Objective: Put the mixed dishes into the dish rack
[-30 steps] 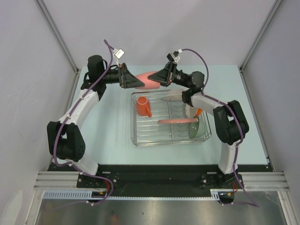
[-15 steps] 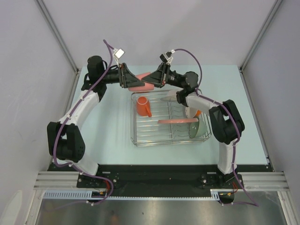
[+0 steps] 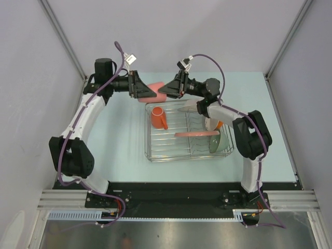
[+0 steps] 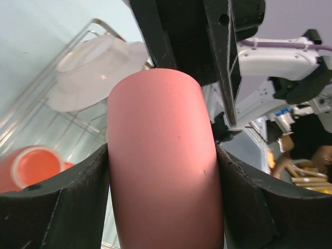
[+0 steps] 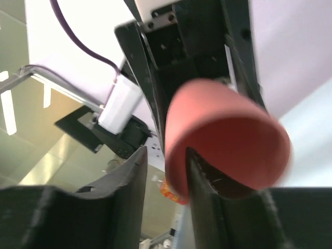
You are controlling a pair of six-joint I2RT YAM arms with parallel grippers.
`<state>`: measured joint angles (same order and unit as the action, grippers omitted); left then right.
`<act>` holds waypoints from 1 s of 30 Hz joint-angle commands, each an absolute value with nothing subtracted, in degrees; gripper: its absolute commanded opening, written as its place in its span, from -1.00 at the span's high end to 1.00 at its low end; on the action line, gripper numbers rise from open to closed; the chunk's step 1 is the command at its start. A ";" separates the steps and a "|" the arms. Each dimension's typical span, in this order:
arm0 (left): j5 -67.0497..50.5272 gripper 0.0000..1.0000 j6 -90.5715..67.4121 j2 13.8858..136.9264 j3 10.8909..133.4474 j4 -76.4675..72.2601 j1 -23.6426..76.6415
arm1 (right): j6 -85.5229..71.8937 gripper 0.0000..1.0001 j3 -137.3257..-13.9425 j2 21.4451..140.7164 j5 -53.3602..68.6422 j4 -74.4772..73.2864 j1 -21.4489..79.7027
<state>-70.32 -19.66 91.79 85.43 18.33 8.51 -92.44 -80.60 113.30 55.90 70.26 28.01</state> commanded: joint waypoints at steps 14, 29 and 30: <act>-45.19 1.00 30.14 104.42 109.07 82.16 11.85 | -43.79 -0.40 -76.03 84.65 49.33 10.41 8.09; -25.93 0.99 33.49 101.25 99.85 78.32 26.63 | -33.93 -0.23 -75.76 80.25 37.62 -6.76 5.89; -24.71 0.99 33.14 101.08 98.89 77.70 26.98 | -33.75 -0.23 -75.76 79.98 37.44 -7.12 5.45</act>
<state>-30.17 32.58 104.47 101.43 76.51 24.80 -37.17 -75.59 82.17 40.95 -3.16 6.59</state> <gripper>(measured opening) 0.733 0.622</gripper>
